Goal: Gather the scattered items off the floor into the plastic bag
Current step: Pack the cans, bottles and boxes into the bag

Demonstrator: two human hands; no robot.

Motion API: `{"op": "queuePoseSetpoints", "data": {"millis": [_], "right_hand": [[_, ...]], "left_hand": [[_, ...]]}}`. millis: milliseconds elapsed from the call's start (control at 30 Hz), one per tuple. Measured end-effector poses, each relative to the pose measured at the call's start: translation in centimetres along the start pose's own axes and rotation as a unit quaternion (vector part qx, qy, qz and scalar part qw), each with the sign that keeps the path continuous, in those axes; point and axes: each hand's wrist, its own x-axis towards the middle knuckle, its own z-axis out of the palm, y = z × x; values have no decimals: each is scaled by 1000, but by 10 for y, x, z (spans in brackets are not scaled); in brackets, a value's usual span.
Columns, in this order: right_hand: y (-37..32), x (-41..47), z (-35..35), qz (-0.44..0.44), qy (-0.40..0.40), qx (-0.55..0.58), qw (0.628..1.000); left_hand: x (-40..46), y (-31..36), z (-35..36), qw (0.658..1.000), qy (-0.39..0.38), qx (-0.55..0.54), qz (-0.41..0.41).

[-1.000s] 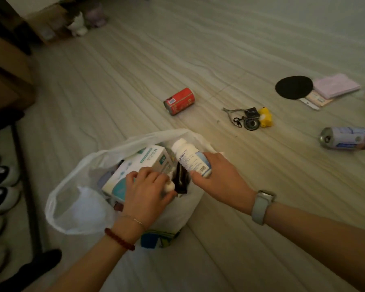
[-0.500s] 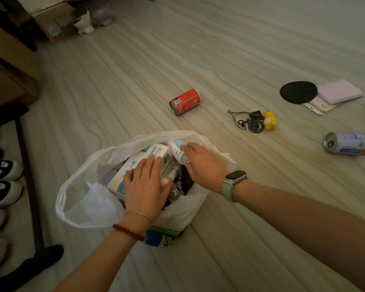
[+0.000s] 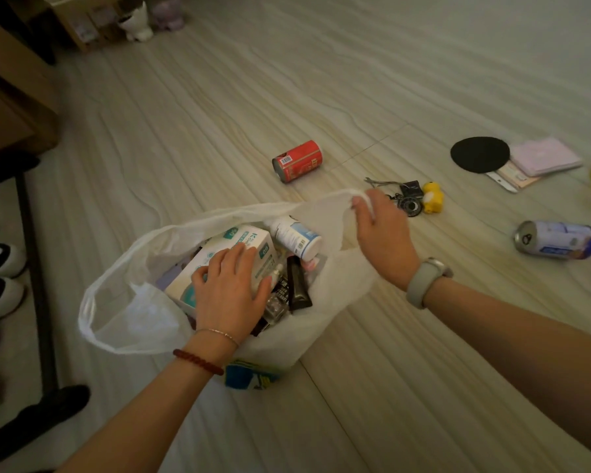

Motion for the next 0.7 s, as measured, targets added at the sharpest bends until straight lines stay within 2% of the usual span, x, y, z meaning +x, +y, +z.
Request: {"op": "queuePoseSetpoints", "data": {"millis": [67, 200, 300, 433, 533, 633, 700], "right_hand": [[-5, 6, -16, -26, 47, 39, 998], [-4, 0, -27, -110, 67, 6, 992], [-16, 0, -25, -179, 63, -3, 982], [-6, 3, -27, -111, -43, -72, 990], [23, -1, -42, -103, -102, -20, 989], [49, 2, -59, -99, -67, 32, 992], [71, 12, -69, -44, -26, 24, 998]], "left_hand": [[4, 2, -4, 1000, 30, -10, -2], [17, 13, -18, 990, 123, -74, 3], [30, 24, -28, 985, 141, -103, 8], [43, 33, -28, 988, 112, -105, 12], [55, 46, -28, 987, 96, -123, 26], [80, 74, -31, 981, 105, -152, 65], [102, 101, -30, 973, 103, -181, 97]]}}
